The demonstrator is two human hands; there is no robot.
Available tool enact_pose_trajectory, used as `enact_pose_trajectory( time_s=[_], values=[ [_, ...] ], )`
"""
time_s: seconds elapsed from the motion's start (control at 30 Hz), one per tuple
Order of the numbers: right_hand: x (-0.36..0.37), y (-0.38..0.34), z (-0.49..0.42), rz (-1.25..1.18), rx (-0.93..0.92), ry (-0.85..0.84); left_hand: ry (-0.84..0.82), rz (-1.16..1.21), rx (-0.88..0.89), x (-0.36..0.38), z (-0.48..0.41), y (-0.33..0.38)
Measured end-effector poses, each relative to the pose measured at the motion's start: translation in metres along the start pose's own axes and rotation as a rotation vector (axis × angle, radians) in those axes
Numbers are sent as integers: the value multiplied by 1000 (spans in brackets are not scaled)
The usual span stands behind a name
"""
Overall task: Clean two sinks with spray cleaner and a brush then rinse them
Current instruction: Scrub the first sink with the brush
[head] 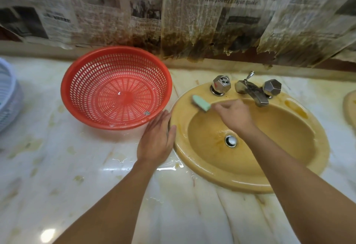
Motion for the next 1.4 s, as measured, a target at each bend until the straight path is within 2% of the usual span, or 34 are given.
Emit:
enact_pose_trajectory(
  time_s=[0.07, 0.17, 0.2, 0.3, 0.4, 0.43, 0.53, 0.57, 0.67, 0.7, 0.8, 0.9, 1.0, 1.1, 1.13, 1.23, 1.27, 1.33, 1.37, 1.4],
  values=[
    [4, -9, -1, 49, -13, 43, 11, -4, -8, -1, 1, 2],
    [17, -24, 3, 84, -76, -234, 21, 15, -19, -4, 1, 4],
    [17, -29, 4, 110, -86, -238, 19, 24, -35, -4, 1, 3],
    [9, -39, -4, 190, -88, -76, 31, 76, -110, -5, 4, 0],
    [13, -61, -5, 314, -77, -227, 66, 129, -133, -8, 6, 2],
    [13, -68, -8, 358, -81, -226, 79, 141, -141, -9, 6, 3],
    [10, -84, -17, 441, -93, -25, 94, 158, -155, -9, 7, 2],
    [11, -90, -16, 468, -110, -38, 94, 157, -150, -9, 8, 3],
    [21, -103, -5, 560, -121, -246, 97, 156, -145, -9, 7, 4],
    [23, -105, -4, 571, -132, -239, 98, 156, -150, -9, 6, 3],
    [26, -107, -2, 535, -171, -124, 94, 136, -144, -8, 6, 3],
    [32, -103, 2, 577, -173, -228, 90, 143, -145, -7, 6, 1],
    [25, -93, 3, 508, -172, -149, 95, 139, -130, -7, 6, 1],
    [23, -72, 10, 442, -102, -369, 90, 145, -139, -6, 6, -1],
    [20, -63, 11, 372, -61, -375, 90, 143, -140, -6, 6, -2],
    [10, -34, 6, 149, -20, -125, 85, 138, -136, -5, 5, -1],
    [9, -27, 6, 101, -5, -117, 82, 134, -134, -5, 5, -1],
    [12, -17, 11, 38, 26, -262, 78, 122, -127, -6, 4, -2],
    [14, -14, 13, 39, 16, -283, 78, 118, -127, -6, 4, -2],
    [13, -12, 12, 45, 1, -220, 78, 117, -131, -5, 4, -2]
  ],
)
Point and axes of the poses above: each hand's wrist, its own z-axis away from the middle knuckle, its own x-axis out of the palm, y = z × x, the point moved 3 cm from there along -z, towards the middle knuckle, and after that the axes turned 7 degrees about x, right-handed, at the moved point
